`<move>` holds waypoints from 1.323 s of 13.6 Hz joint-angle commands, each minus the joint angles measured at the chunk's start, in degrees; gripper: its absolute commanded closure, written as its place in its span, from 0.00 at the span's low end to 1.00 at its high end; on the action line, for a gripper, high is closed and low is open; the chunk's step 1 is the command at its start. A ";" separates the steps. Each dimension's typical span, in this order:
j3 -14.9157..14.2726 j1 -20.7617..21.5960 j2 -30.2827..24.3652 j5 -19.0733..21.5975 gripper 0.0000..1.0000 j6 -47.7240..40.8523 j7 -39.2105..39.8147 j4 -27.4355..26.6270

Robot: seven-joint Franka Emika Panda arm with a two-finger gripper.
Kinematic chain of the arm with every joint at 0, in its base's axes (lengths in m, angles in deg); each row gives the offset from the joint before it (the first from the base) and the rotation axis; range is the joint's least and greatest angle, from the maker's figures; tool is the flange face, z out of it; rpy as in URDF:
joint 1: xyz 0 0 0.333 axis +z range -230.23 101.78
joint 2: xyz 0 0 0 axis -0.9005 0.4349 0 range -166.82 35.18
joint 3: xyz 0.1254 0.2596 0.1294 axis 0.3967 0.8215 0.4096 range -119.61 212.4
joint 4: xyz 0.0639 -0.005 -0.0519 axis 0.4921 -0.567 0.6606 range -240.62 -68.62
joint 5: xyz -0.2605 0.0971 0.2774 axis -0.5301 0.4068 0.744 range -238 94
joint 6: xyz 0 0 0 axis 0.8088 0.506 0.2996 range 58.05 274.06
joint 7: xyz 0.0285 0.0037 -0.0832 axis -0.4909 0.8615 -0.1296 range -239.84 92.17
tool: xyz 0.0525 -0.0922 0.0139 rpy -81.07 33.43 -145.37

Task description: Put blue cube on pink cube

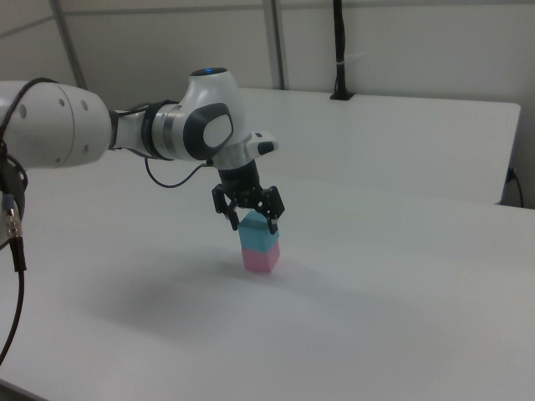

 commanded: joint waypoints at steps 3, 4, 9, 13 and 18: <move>-0.31 0.27 -1.53 -0.64 0.00 -0.23 -0.70 0.77; -0.31 0.18 -2.93 -0.29 0.00 -0.58 -0.79 0.68; -0.22 0.18 -12.42 0.33 0.00 -12.51 -8.42 1.56; -1.26 0.70 -21.64 5.69 0.00 -24.11 -11.24 3.06; -5.03 6.75 -26.23 5.78 0.00 -26.87 -17.48 2.35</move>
